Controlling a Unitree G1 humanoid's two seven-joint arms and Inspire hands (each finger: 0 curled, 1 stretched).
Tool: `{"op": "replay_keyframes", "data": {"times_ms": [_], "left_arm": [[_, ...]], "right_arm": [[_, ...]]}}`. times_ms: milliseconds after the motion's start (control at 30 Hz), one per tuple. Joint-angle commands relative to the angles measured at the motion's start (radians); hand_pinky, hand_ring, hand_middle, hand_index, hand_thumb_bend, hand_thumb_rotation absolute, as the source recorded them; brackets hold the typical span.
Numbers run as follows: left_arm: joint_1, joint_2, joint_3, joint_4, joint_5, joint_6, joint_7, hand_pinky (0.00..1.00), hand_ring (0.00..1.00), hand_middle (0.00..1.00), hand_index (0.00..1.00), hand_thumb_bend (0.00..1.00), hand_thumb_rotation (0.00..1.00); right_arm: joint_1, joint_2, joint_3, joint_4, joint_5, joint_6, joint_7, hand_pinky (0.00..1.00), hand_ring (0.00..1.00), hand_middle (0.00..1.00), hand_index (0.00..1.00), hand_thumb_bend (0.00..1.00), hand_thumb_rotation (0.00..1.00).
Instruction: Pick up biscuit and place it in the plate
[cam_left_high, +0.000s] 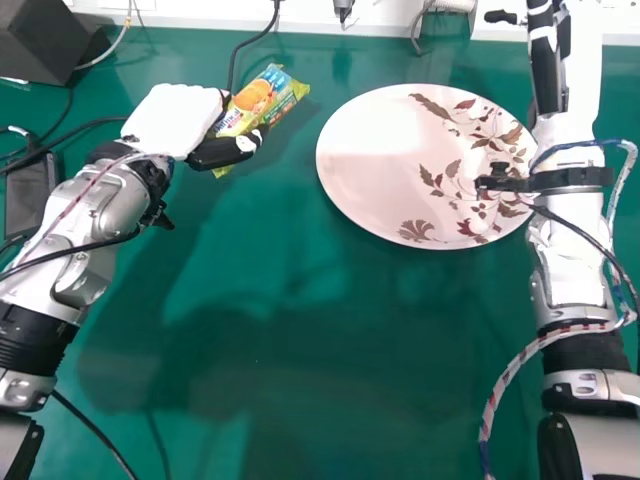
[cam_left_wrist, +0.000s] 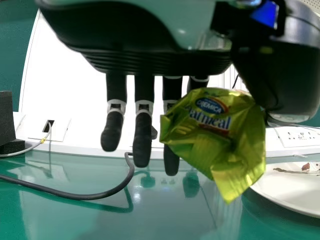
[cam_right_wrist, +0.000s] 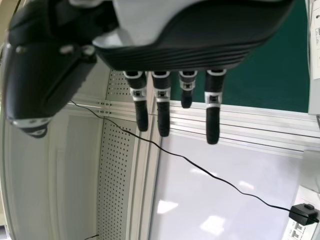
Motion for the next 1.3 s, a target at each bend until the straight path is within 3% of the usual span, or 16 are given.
{"op": "replay_keyframes", "data": {"times_ms": [0,533,567,600,667,1267], "left_arm": [[0.015,0.012,0.017,-0.025,-0.005,0.003,-0.005,0.2,0.26,0.43,0.51,0.52,0.0],[0.022,0.016,0.025,-0.037,-0.006,0.003,-0.013,0.2,0.26,0.43,0.51,0.52,0.0],[-0.042,-0.025,0.0,-0.058,-0.01,-0.022,-0.021,0.2,0.26,0.43,0.51,0.52,0.0],[-0.09,-0.058,-0.019,-0.075,-0.013,-0.039,-0.029,0.21,0.26,0.43,0.51,0.52,0.0],[-0.139,-0.094,-0.035,-0.091,-0.014,-0.058,-0.04,0.21,0.26,0.43,0.51,0.52,0.0],[-0.163,-0.124,-0.036,-0.074,-0.002,-0.097,-0.05,0.21,0.27,0.44,0.51,0.52,0.0]], "right_arm": [[0.006,-0.002,-0.005,-0.011,0.009,-0.009,0.002,0.58,0.77,0.81,0.84,0.92,0.3],[0.012,0.001,-0.004,-0.028,0.007,-0.001,0.0,0.58,0.77,0.81,0.84,0.92,0.3],[0.013,0.001,-0.005,-0.031,0.004,0.007,-0.005,0.58,0.77,0.81,0.84,0.92,0.3],[0.014,0.001,-0.006,-0.036,0.001,0.015,-0.01,0.57,0.76,0.79,0.82,0.93,0.22],[0.017,0.002,-0.007,-0.044,-0.003,0.028,-0.016,0.56,0.75,0.77,0.81,0.94,0.18],[0.022,0.002,-0.002,-0.06,-0.017,0.04,-0.023,0.54,0.73,0.76,0.8,0.92,0.16]]}}
